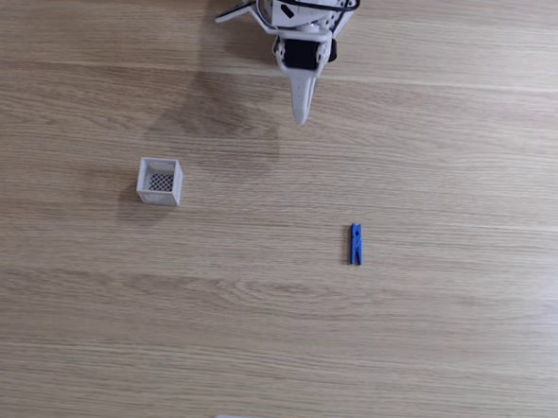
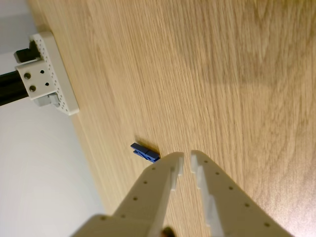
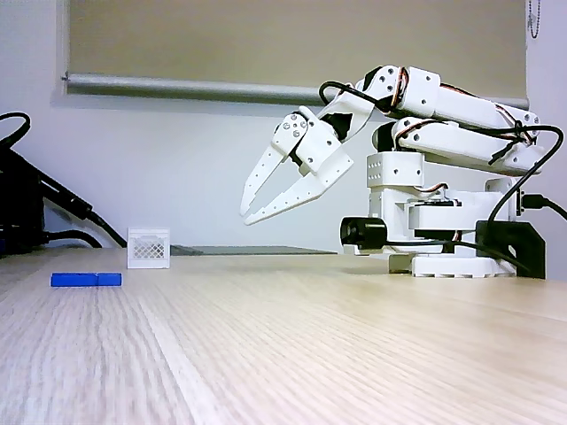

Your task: Grasp a peg and put it in the crate.

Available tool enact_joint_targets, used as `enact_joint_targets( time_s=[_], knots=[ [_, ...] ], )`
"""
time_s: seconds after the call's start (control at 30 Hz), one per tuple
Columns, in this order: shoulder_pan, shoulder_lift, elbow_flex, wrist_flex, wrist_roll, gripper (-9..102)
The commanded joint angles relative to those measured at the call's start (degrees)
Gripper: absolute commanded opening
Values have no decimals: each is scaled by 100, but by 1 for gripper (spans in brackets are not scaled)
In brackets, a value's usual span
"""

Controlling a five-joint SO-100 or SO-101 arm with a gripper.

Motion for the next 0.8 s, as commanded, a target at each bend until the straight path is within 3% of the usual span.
enact_joint_targets(
  time_s=[0.0, 0.23, 0.33, 0.47, 0.77],
  knots=[
    [-35, -141, -272, 9, -35, -1],
    [-35, -2452, -1389, 9, -114, -1],
    [-35, -3735, -2241, 18, -686, -1],
    [-35, -5186, -3542, 114, -2426, -1],
    [-35, -7594, -5722, 9, -7682, -1]
  ],
)
